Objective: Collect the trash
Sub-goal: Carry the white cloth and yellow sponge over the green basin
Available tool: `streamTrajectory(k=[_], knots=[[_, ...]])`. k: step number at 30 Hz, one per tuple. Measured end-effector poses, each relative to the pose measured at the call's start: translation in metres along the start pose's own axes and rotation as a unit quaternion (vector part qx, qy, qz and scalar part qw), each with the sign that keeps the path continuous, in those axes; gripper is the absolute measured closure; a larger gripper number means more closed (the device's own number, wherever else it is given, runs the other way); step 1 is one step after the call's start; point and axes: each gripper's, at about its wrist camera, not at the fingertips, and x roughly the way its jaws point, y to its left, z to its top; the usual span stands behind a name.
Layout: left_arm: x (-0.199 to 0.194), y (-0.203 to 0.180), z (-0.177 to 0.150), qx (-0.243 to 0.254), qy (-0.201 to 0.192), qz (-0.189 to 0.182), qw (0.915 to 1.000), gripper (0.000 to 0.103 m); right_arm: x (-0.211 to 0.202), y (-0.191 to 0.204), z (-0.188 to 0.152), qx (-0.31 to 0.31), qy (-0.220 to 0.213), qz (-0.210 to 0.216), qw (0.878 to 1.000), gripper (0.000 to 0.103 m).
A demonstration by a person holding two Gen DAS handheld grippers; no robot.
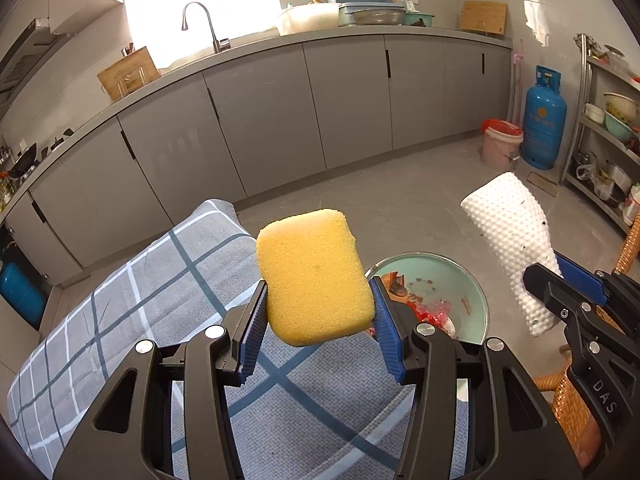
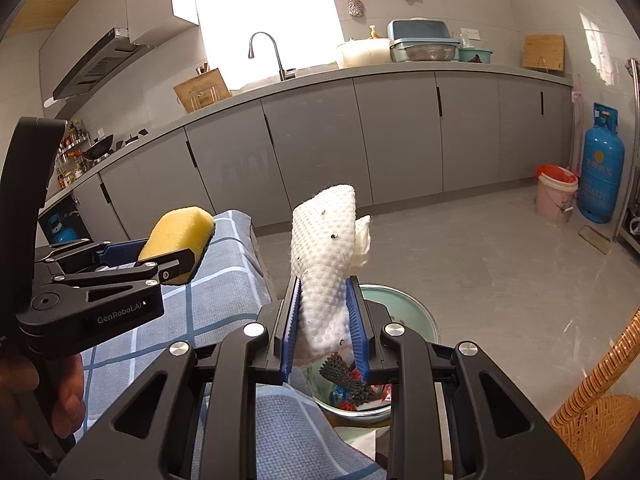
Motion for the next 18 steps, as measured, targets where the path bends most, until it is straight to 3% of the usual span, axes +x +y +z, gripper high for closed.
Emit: streamTrajectory(k=[18], knots=[[0.025,-0.027,0.012,0.018,0.004,-0.012,0.9998,0.053,0.021,-0.025,0.005,0.011,0.005,-0.012,1.0,0.078]])
